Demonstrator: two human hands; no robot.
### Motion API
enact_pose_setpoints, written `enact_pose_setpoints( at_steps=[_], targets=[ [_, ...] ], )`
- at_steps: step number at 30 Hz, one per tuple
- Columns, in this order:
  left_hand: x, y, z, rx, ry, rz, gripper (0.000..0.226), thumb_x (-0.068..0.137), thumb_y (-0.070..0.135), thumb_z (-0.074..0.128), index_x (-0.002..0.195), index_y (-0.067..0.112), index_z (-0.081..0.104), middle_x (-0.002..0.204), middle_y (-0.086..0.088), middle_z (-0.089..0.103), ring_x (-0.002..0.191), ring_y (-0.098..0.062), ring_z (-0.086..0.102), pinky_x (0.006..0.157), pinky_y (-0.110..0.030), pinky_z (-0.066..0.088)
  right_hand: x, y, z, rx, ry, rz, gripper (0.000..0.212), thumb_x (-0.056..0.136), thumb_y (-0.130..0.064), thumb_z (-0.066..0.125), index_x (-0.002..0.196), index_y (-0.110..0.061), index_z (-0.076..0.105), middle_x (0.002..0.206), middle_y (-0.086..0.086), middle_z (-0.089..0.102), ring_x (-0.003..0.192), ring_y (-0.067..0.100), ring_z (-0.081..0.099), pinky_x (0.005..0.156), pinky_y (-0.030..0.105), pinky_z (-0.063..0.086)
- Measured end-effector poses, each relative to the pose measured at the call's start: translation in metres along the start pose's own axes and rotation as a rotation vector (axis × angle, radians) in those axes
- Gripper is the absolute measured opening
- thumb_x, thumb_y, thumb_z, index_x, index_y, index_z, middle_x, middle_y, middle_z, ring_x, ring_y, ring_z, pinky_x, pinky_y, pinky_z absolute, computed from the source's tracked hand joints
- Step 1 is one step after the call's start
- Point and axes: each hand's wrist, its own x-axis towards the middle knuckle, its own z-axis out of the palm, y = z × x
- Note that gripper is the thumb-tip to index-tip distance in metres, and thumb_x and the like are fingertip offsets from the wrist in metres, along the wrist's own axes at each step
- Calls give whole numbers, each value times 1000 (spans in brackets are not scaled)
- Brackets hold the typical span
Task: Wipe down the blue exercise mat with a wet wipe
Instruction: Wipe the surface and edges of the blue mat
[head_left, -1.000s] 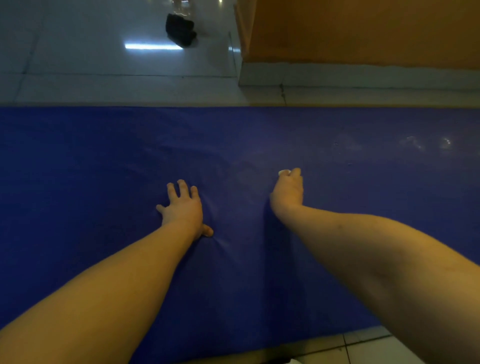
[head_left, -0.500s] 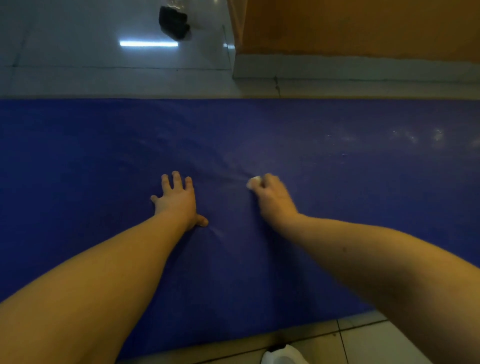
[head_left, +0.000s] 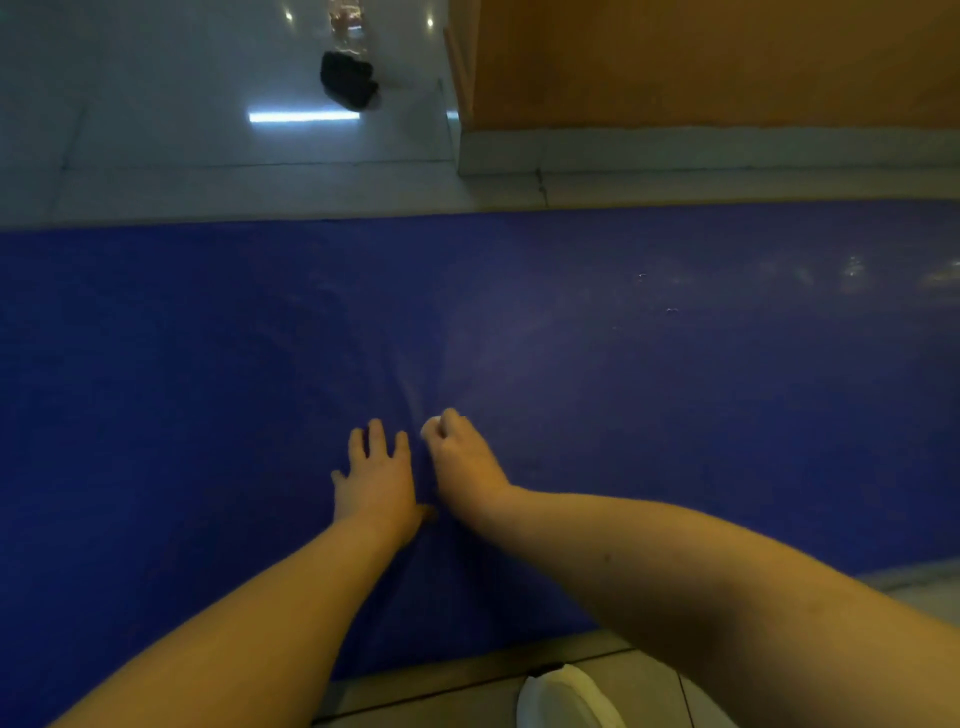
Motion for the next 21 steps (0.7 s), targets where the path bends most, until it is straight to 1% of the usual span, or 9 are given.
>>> enact_pose_setpoints(
  at_steps=[3, 5, 7, 9, 13, 15, 17, 19, 21],
  targets=[
    [-2, 2, 4, 56, 7, -3, 115, 84, 58, 71, 161, 20, -5, 165, -10, -21, 152, -36, -13, 120, -56, 25, -8, 14, -12, -64, 7, -101, 29, 95, 1, 49, 123, -1, 58, 120, 21, 50, 109, 36, 47, 89, 43, 38],
    [1, 5, 3, 68, 8, -1, 116, 83, 59, 72, 160, 19, -5, 165, -12, -21, 152, -37, -13, 119, -57, 25, -12, 48, -29, -106, 44, -58, 32, 92, 0, 52, 121, -9, 62, 117, 15, 53, 106, 32, 47, 88, 37, 39],
    [2, 6, 4, 74, -4, 1, 118, 81, 59, 73, 160, 18, -5, 164, -12, -21, 152, -38, -13, 119, -58, 26, -19, 91, -45, -117, 131, 49, 40, 82, 3, 62, 118, -14, 65, 113, 10, 54, 102, 31, 49, 88, 38, 46],
    [3, 5, 4, 82, -6, -6, 119, 81, 60, 73, 160, 18, -4, 164, -12, -21, 152, -39, -13, 118, -59, 26, -26, 123, -58, -127, 188, 176, 44, 81, 5, 64, 120, -15, 63, 116, 9, 51, 104, 31, 47, 91, 41, 48],
    [3, 5, 5, 86, -5, -6, 120, 80, 61, 74, 160, 17, -4, 164, -13, -20, 152, -39, -12, 117, -60, 28, -19, 121, -54, -73, 225, 415, 38, 90, 2, 60, 125, -13, 60, 125, 9, 46, 111, 28, 48, 88, 28, 41],
    [2, 6, 5, 89, -9, -5, 120, 80, 61, 74, 160, 17, -4, 164, -13, -20, 152, -39, -12, 117, -60, 28, -19, 87, -34, -27, 259, 405, 28, 92, 0, 58, 118, -10, 62, 114, 4, 48, 105, 24, 52, 89, 26, 42],
    [2, 5, 5, 95, -8, -6, 119, 81, 61, 73, 160, 17, -4, 164, -13, -20, 152, -39, -11, 117, -59, 28, -30, 44, -8, 38, 188, 273, 22, 93, 1, 54, 113, -4, 61, 105, 3, 50, 103, 27, 52, 86, 26, 40],
    [2, 5, 5, 96, 1, -8, 119, 81, 61, 73, 160, 17, -4, 165, -13, -19, 152, -39, -11, 117, -59, 29, -48, 8, 12, 24, 60, 61, 30, 89, 2, 60, 119, -1, 57, 114, 14, 50, 105, 32, 48, 88, 36, 43],
    [3, 5, 6, 103, 8, -4, 119, 80, 61, 73, 160, 17, -3, 165, -13, -18, 152, -39, -10, 116, -59, 30, -58, 3, 9, 25, 32, -20, 39, 84, 1, 68, 121, -5, 57, 117, 13, 50, 103, 29, 48, 85, 38, 46]
  ],
)
